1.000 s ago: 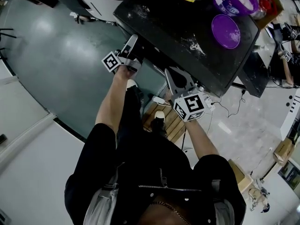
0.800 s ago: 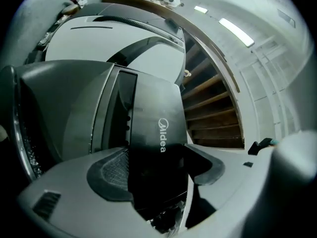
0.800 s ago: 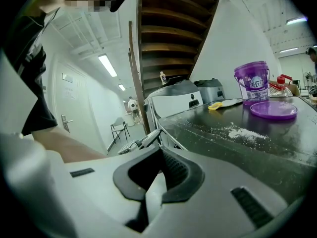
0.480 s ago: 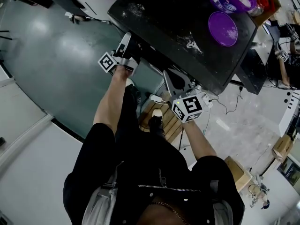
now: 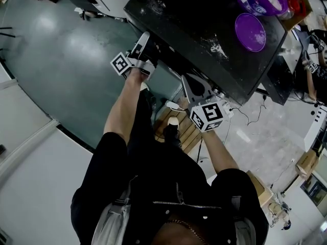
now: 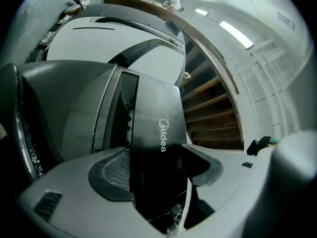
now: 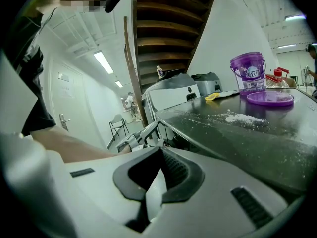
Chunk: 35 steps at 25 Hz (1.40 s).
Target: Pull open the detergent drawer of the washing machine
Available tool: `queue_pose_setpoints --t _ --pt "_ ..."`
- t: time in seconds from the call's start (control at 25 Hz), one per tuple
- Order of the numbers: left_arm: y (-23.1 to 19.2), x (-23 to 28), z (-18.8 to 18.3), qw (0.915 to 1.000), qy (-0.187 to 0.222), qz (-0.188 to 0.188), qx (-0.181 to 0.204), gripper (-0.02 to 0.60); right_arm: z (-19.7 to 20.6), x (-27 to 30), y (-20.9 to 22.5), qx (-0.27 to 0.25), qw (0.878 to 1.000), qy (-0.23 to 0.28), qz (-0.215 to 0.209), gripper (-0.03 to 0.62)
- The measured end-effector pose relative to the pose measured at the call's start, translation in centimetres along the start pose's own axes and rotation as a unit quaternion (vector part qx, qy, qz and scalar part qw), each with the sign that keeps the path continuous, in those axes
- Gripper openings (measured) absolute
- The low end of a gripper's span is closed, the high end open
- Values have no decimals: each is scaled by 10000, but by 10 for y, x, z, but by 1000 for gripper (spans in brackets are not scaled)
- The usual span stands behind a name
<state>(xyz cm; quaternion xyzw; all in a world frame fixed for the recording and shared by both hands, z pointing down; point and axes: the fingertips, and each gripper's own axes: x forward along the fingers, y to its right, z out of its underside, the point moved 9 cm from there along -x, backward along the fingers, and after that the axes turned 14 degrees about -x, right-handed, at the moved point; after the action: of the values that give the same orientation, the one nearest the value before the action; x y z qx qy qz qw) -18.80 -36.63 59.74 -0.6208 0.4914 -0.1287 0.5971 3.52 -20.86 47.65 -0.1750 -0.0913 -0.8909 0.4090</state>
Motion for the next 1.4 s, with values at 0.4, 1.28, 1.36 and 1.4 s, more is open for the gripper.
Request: queue_pose_setpoints --t 0.4,1.28,1.36,1.4 --pt "1 -4 -2 10000 -79 -7 -34 296 3 6 4 19 10000 -89 -4 6" --pt "6 -18 -2 9998 -204 55 -15 285 15 7 2 144 9997 -162 59 6" --pt "7 -21 0 9998 -191 74 -31 285 15 6 2 144 9997 -174 42 6" --pt "8 -22 0 9998 -193 75 -36 285 15 6 2 140 9997 -176 32 6"
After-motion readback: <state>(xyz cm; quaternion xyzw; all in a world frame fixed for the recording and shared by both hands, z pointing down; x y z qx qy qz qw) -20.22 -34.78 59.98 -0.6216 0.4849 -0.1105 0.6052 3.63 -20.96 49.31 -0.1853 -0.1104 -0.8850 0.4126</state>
